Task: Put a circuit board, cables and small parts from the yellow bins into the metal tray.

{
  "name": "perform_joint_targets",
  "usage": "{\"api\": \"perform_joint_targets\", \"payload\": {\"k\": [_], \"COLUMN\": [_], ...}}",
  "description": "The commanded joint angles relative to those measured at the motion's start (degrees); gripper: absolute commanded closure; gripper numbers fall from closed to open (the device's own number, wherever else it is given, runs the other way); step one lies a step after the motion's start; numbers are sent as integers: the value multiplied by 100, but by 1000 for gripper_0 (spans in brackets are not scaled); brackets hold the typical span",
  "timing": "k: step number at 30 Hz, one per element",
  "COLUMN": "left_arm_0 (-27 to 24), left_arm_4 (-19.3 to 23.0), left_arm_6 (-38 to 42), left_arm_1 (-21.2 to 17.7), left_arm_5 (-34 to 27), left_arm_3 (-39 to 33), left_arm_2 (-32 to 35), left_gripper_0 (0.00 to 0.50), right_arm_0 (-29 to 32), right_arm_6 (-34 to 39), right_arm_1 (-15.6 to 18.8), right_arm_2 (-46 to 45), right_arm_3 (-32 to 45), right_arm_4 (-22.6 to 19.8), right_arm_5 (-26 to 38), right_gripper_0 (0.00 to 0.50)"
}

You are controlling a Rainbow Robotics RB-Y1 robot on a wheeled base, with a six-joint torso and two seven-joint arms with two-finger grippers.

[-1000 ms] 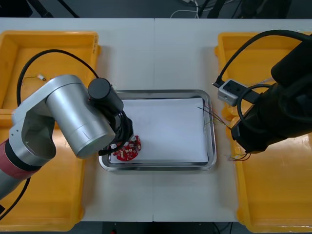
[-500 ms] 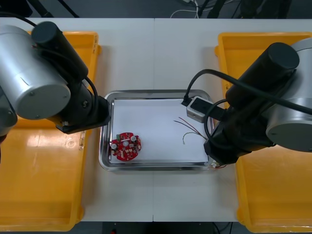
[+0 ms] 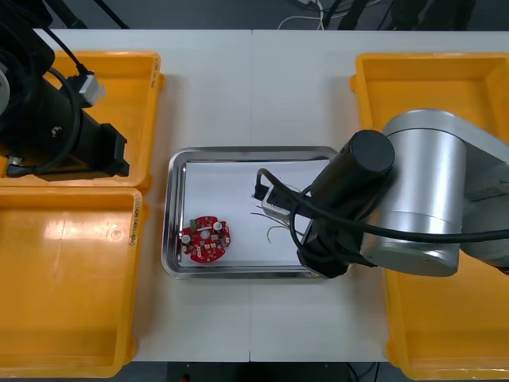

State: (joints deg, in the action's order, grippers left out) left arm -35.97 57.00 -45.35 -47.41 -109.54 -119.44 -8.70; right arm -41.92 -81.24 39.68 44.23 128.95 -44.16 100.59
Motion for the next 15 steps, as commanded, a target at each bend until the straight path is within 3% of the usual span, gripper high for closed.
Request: {"api": "perform_joint_targets", "payload": {"k": [1,9,15], "left_arm_0": [-306,-666,-947], "left_arm_4": [101,13,-294], "left_arm_6": [-650,-1477,-2118], "left_arm_1": [-348,-506,-515], "left_arm_5": [-46,-46,-46], "left_arm_3": [387,1345,1995], "left_arm_2": [378,571,659], "left_gripper_0": [0,0,0], "right_arm_0": [-290,-334,-352], "right_arm_6": [-867,-1878,-2555], "right_arm_1": [-242,-365,-365], "right_arm_2": [191,208,375], "right_arm_3": [-291,-713,-889], "right_arm_4": [136,250,487], "right_arm_5": [-215,-470,-672], "right_gripper_0": [500,500,500]}}
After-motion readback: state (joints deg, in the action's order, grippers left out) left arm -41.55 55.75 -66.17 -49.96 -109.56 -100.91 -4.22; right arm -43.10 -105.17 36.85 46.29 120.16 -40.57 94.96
